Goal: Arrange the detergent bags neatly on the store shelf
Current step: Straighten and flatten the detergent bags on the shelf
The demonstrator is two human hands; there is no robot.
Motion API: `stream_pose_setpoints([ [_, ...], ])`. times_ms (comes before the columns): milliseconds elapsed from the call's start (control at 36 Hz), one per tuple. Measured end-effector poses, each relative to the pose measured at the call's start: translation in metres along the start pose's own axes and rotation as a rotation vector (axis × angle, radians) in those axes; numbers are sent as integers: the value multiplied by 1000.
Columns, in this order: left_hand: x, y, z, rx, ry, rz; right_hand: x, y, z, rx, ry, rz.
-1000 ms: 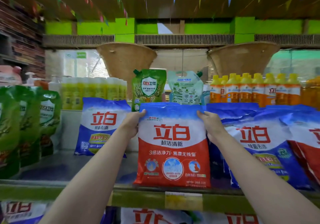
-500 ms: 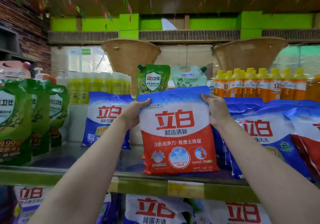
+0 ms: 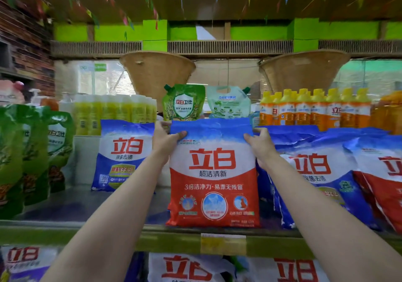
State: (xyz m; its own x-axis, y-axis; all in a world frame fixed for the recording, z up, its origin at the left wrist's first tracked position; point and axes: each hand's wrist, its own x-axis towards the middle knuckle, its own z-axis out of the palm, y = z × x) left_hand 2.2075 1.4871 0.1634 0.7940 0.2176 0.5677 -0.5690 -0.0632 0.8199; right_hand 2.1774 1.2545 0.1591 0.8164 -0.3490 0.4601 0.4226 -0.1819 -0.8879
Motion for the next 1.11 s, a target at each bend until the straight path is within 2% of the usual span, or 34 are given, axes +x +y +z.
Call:
stream_pose_setpoints([
  [111,12,-3,2,177,-11,-112,13,0,8,-221,4,-20],
  [333,28,-27,14,494,-44,-170,34,15,13,-439,-38,61],
  [500,35,-52,15,459,-56,-191,50,34,17,-501,-15,54],
  [639,50,-56,14,319,-36,-166,53,41,20,-492,63,-151],
  [722,46,-47,15,146,-66,-172,54,44,17,-354,44,-184],
  [861,46,-40,10,-157,-181,-245,52,41,12,120,-89,9],
  [1000,46,-32,5,-115,-238,-192,44,32,12,333,-128,107],
  [1111,44,-19,-2,18,-333,-221,39,21,10,344,-152,138],
])
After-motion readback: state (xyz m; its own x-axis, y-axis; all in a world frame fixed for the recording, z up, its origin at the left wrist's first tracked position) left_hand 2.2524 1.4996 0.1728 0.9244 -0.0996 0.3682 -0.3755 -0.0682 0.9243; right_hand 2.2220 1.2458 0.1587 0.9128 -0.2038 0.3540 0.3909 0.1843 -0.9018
